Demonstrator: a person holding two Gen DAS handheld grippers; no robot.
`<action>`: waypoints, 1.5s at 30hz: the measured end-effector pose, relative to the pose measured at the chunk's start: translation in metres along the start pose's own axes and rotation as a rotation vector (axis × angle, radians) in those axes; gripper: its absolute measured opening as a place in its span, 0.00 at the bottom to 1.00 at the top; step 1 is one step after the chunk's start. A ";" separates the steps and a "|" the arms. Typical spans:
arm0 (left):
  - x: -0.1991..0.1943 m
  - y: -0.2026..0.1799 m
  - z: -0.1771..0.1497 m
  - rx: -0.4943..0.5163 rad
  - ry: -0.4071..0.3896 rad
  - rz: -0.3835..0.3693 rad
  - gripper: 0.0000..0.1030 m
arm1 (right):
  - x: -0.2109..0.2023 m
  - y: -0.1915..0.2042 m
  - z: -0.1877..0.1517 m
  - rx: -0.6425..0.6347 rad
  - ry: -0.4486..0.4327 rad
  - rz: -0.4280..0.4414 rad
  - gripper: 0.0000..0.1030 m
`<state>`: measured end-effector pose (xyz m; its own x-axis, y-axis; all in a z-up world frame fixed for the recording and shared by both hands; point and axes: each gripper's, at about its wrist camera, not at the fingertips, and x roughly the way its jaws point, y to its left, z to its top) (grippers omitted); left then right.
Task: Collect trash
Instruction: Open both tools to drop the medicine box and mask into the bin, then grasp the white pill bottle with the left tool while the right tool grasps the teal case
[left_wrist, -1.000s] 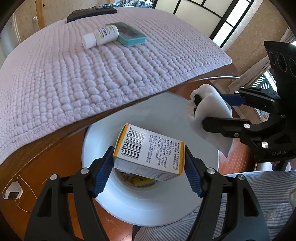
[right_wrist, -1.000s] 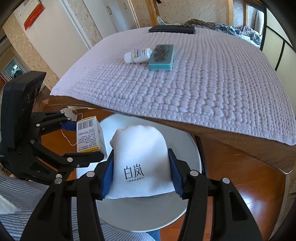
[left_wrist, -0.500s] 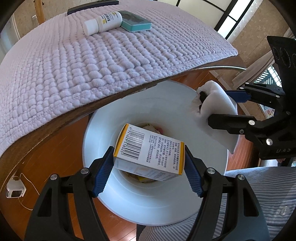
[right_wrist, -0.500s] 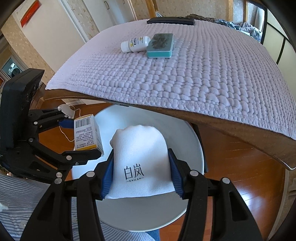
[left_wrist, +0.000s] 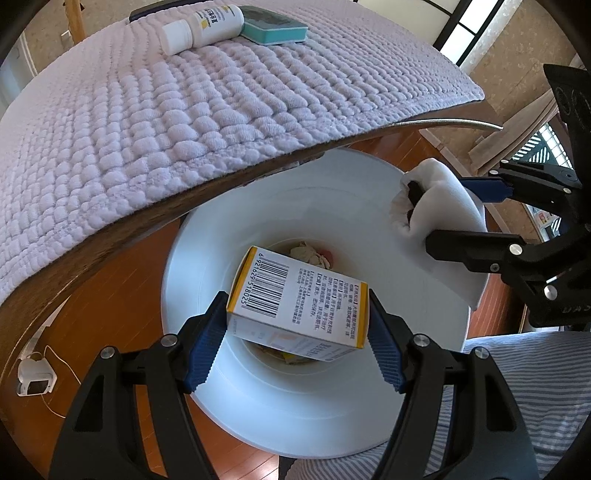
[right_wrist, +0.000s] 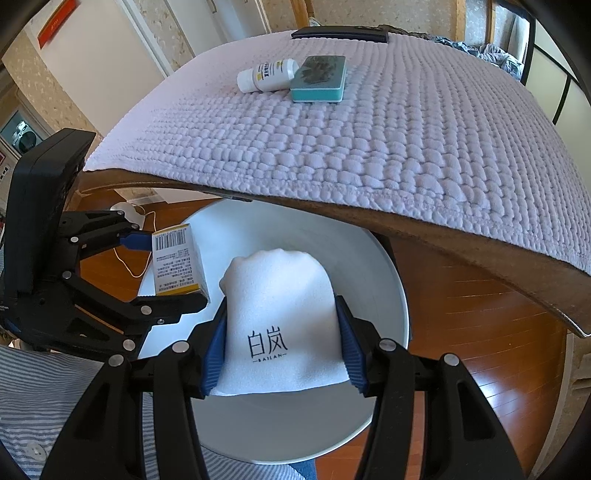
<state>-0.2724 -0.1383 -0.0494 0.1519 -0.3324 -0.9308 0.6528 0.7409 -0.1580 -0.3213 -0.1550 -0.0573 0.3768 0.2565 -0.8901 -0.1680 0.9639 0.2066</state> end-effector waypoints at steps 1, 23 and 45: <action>0.002 -0.003 0.002 0.002 0.001 0.002 0.70 | 0.001 0.000 0.000 0.000 0.001 0.000 0.51; -0.031 -0.006 0.025 0.019 -0.163 -0.046 0.86 | -0.053 -0.019 0.019 0.008 -0.209 -0.107 0.90; 0.008 0.068 0.164 -0.345 -0.304 0.024 0.87 | 0.022 -0.027 0.130 -0.026 -0.229 -0.195 0.83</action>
<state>-0.1053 -0.1861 -0.0137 0.4083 -0.4310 -0.8047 0.3688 0.8843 -0.2865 -0.1898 -0.1656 -0.0294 0.5992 0.0790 -0.7967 -0.0944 0.9951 0.0277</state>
